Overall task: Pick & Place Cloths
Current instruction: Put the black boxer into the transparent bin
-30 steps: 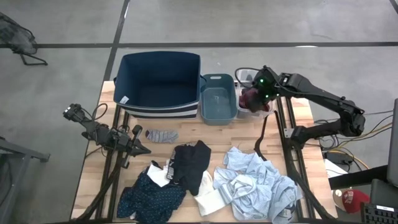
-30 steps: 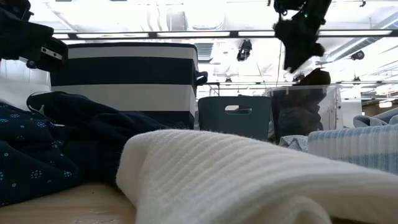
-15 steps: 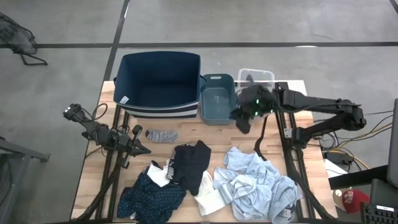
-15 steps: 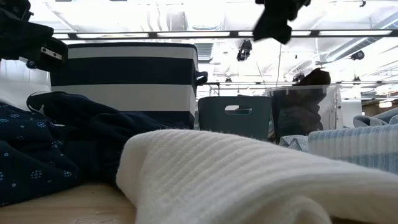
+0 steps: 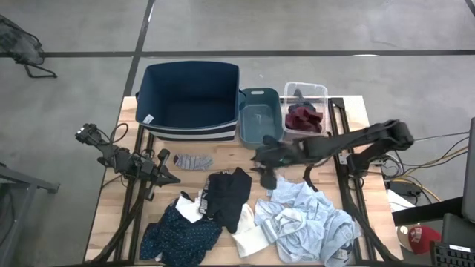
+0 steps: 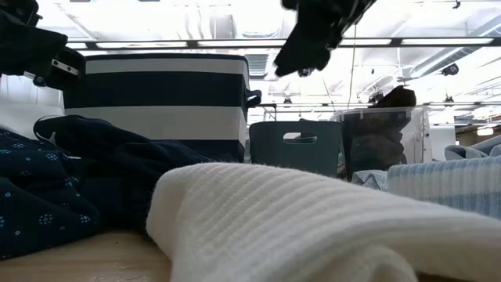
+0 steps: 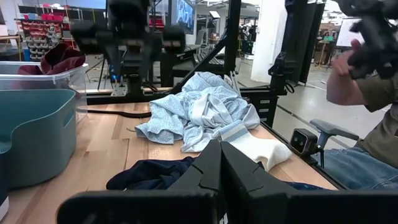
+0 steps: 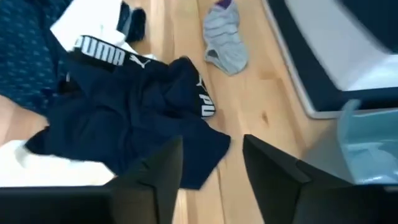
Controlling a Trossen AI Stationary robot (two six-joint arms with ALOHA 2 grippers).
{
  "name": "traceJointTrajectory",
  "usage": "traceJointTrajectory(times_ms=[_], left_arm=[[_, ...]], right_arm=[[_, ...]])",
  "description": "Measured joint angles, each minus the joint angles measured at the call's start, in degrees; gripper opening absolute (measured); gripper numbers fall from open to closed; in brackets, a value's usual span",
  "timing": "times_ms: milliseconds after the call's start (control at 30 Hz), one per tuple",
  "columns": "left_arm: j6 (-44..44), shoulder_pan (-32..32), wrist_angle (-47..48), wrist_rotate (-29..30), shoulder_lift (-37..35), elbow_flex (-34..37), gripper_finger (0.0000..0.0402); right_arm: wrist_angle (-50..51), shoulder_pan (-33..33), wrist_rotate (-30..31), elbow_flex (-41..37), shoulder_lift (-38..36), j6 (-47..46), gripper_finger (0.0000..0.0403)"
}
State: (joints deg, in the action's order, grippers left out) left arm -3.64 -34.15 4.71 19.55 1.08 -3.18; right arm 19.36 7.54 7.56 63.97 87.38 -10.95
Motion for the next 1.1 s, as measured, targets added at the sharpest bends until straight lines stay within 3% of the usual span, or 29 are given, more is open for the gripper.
traceJointTrajectory(times_ms=[300, 600, 800, 1100], left_arm=[[0.0, 0.0, 0.0, 0.0, 0.1, 0.0, 0.0003], [0.0, 0.0, 0.0, 0.0, 0.0, 0.0, 0.0003], [0.0, 0.0, 0.0, 0.0, 0.2, 0.0, 0.0003], [0.0, 0.0, 0.0, 0.0, 0.2, 0.0, 0.0003]], right_arm=[[-9.3, 3.8, 0.2, 2.9, 13.9, 3.5, 0.0261], [-14.2, 4.8, 0.7, 6.0, 22.6, 5.2, 0.0292], [-14.0, 5.0, 0.0, 9.1, 26.6, 4.7, 0.0281], [-11.4, 6.0, -0.5, 13.1, 32.1, 4.3, 0.022]])
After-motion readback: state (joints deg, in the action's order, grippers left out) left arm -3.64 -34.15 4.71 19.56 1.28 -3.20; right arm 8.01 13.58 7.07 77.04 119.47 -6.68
